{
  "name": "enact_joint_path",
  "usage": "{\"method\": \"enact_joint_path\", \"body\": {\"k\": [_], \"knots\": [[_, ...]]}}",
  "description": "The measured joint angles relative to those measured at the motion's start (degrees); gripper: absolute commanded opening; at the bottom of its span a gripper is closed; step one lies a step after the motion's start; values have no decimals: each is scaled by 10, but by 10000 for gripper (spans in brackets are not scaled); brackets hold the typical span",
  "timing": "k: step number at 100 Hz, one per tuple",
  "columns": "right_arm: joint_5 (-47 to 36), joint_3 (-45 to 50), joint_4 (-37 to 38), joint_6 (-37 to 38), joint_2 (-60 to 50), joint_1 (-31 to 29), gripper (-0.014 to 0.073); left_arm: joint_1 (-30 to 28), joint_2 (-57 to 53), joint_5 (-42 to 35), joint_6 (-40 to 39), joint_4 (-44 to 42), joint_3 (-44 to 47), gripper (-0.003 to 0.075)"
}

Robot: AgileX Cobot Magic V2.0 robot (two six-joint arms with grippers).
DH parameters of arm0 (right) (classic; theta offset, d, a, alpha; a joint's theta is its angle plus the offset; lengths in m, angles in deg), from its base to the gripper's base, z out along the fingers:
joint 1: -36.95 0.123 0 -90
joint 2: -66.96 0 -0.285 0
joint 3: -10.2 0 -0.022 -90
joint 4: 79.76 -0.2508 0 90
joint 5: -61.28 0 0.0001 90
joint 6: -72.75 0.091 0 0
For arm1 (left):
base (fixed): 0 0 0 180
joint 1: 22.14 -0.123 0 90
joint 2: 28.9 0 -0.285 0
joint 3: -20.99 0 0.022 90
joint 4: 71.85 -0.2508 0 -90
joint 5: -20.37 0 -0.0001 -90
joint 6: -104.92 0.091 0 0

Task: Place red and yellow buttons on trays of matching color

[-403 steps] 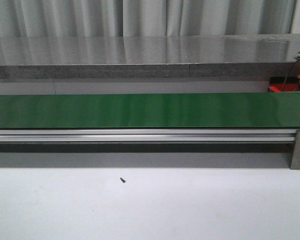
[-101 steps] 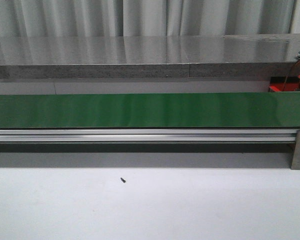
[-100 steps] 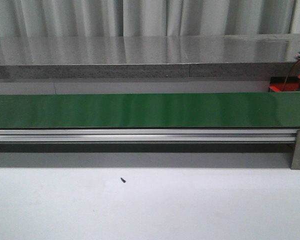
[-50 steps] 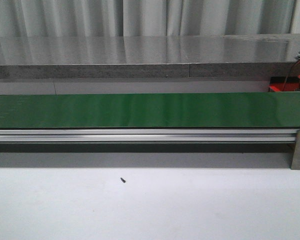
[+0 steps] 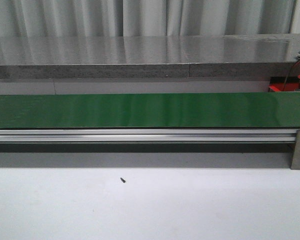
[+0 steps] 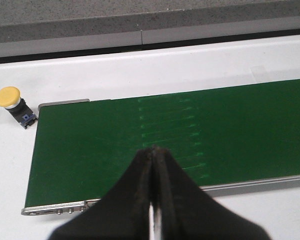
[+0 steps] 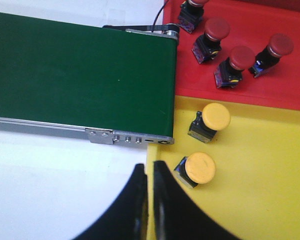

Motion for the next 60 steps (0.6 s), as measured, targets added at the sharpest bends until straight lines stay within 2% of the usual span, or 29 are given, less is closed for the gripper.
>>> {"method": "enact_joint_path", "body": {"k": [31, 49, 60], "knots": [[-1, 0, -10, 2, 0, 0, -70, 0, 0, 0, 0, -1, 0, -19], [-1, 0, -10, 2, 0, 0, -70, 0, 0, 0, 0, -29, 0, -15], [-1, 0, -10, 2, 0, 0, -70, 0, 0, 0, 1, -45, 0, 62]]}}
